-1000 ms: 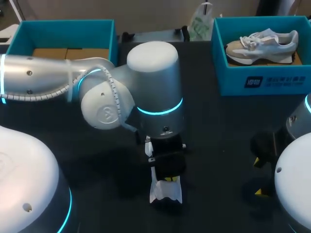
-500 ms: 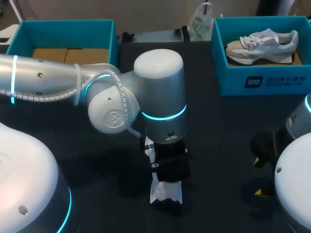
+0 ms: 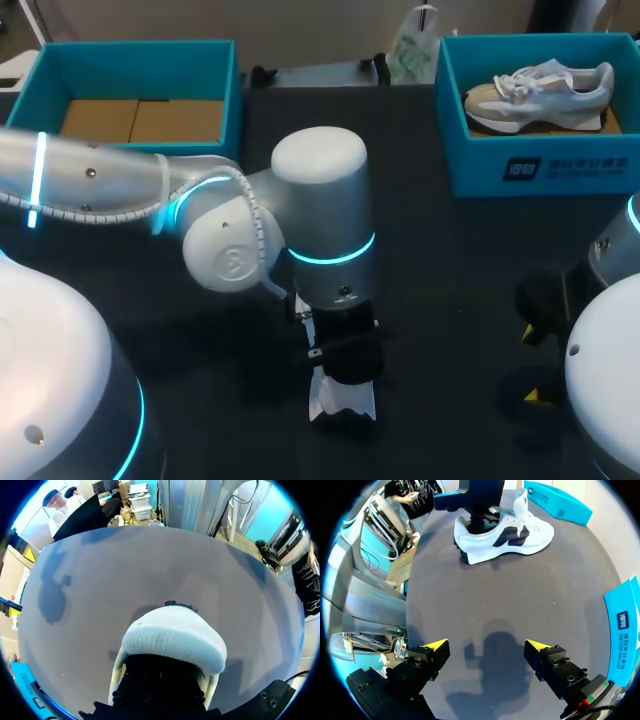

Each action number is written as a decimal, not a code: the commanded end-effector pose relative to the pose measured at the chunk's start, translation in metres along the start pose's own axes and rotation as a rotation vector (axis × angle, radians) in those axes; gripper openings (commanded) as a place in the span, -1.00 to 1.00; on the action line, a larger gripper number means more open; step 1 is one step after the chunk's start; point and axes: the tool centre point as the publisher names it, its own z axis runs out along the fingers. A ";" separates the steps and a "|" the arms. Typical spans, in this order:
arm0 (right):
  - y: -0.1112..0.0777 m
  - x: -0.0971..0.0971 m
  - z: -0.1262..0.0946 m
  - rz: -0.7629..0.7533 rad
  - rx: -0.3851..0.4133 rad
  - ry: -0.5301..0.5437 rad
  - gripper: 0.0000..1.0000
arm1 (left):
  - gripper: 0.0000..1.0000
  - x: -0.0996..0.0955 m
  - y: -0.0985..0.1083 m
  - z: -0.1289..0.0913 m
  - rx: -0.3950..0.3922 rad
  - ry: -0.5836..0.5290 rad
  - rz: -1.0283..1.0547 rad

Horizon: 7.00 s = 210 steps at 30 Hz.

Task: Take the shoe out of the shoebox, open the shoe tongue, remove and reinsert the insole, then place the shoe into the shoebox

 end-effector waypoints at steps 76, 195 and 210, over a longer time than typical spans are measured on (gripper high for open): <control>-0.001 0.002 -0.001 -0.001 -0.002 -0.003 1.00 | -1.00 -0.010 -0.015 -0.026 -0.043 -0.008 0.015; -0.001 0.002 -0.001 -0.001 -0.002 -0.003 1.00 | -1.00 0.003 -0.028 0.016 0.048 -0.016 -0.129; -0.001 0.002 -0.001 -0.001 -0.002 -0.003 1.00 | -1.00 0.010 0.012 0.004 -0.103 0.022 -0.027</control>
